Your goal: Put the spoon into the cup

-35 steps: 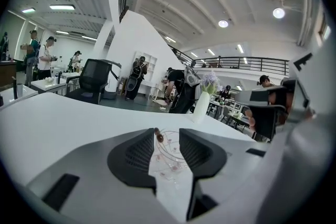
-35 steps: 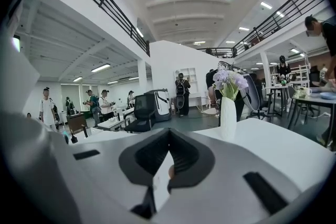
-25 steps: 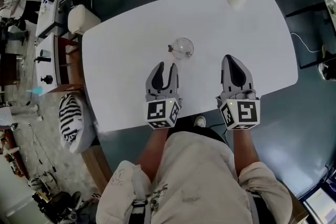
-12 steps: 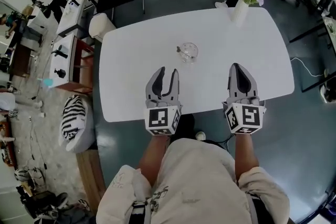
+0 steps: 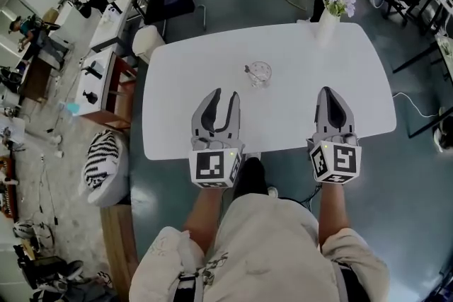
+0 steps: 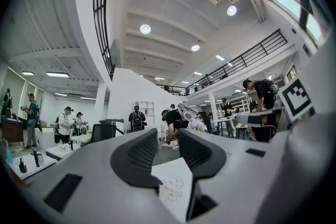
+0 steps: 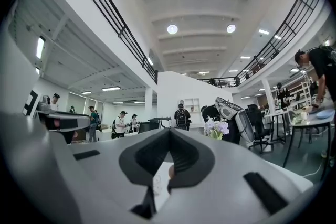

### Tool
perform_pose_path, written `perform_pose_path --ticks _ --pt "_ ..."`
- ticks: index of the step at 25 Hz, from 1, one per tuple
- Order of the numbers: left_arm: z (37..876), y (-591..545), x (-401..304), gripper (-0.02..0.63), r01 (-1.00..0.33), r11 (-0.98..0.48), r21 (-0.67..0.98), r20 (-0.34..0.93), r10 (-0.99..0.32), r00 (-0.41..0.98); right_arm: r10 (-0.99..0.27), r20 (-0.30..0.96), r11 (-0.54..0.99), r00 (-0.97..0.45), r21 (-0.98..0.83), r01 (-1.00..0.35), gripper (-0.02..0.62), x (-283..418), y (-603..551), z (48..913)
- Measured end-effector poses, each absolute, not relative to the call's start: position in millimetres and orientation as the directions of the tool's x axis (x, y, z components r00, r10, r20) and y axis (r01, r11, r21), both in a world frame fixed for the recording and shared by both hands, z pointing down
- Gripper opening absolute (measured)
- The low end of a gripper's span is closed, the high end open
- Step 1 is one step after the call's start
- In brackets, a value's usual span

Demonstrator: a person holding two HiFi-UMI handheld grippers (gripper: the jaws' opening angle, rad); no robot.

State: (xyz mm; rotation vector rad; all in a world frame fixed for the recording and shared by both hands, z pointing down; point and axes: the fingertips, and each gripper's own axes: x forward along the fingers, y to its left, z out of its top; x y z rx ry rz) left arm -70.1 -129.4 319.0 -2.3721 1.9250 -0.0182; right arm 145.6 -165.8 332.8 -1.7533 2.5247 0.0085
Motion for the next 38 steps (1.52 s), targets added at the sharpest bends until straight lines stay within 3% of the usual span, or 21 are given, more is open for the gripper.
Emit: perform_pose_path --ticks 11,38 --pt "309 -107 -59 0.009 -0.975 -0.209 -0.075 -0.081 -0.973 0.215 -0.936 -0.072 0.347 -0.345 -0.015 -0.938 -0.012 155 -146 326" --pt "305 -107 -51 0.008 -0.970 -0.233 -0.071 -0.079 -0.968 0.239 -0.934 -0.064 0.350 -0.352 0.035 -0.936 -0.012 149 -141 321"
